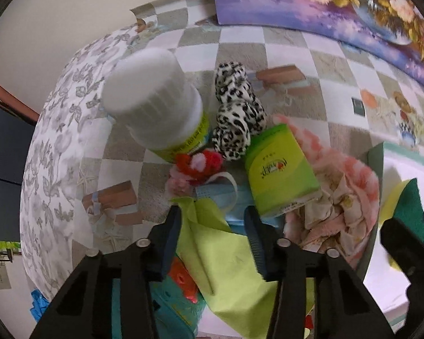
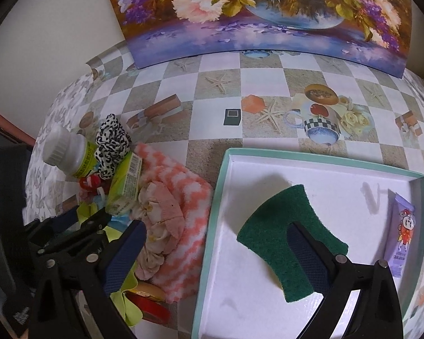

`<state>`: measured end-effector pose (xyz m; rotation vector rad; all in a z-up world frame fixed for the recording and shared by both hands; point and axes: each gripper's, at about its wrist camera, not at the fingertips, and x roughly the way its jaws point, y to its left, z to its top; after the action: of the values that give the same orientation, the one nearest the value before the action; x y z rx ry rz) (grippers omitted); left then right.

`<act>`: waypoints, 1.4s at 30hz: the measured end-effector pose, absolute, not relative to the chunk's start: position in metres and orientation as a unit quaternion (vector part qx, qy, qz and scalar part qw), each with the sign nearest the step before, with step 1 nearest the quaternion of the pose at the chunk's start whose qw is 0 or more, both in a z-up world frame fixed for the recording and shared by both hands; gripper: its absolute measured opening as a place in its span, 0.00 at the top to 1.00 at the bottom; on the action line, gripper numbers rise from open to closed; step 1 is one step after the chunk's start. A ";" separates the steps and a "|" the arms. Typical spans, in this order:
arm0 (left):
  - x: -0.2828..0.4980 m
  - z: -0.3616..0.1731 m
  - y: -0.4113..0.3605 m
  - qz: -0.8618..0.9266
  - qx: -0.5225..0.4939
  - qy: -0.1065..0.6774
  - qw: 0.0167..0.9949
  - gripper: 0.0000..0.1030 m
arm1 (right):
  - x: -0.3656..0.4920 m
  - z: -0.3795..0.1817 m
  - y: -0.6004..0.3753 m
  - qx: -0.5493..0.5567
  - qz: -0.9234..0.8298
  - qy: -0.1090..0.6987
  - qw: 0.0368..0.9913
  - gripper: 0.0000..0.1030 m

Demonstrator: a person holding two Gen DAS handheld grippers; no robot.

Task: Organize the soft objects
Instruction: 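Grasp the lime-green cloth with the left tool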

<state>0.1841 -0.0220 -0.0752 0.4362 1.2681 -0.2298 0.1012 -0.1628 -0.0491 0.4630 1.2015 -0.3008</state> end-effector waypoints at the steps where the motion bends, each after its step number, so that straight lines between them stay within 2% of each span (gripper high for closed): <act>1: 0.184 -0.076 -0.023 -0.102 0.207 0.585 0.778 0.60 | 0.101 -0.049 -0.163 0.216 -0.140 0.558 0.789 0.02; 3: 0.184 -0.076 -0.022 -0.095 0.211 0.582 0.780 0.66 | 0.101 -0.050 -0.164 0.218 -0.140 0.558 0.788 0.02; 4: 0.185 -0.075 -0.021 -0.091 0.211 0.580 0.782 0.73 | 0.100 -0.050 -0.164 0.218 -0.140 0.558 0.788 0.02; 5: 0.186 -0.073 -0.018 -0.087 0.207 0.577 0.785 0.85 | 0.100 -0.050 -0.165 0.219 -0.140 0.558 0.788 0.02; 7: 0.187 -0.070 -0.015 -0.095 0.186 0.579 0.788 0.93 | 0.100 -0.050 -0.165 0.220 -0.140 0.559 0.788 0.02; 23: 0.194 -0.040 -0.001 -0.101 0.123 0.554 0.817 0.97 | 0.110 -0.045 -0.149 0.211 -0.108 0.542 0.806 0.02; 42: 0.207 0.025 0.081 0.001 0.033 0.474 0.880 0.97 | 0.147 -0.054 -0.085 0.124 -0.049 0.531 0.837 0.12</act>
<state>0.2074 0.0810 0.0254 0.0679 0.9872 0.0011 0.1474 -0.0854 -0.0537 0.2634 1.1232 -0.1036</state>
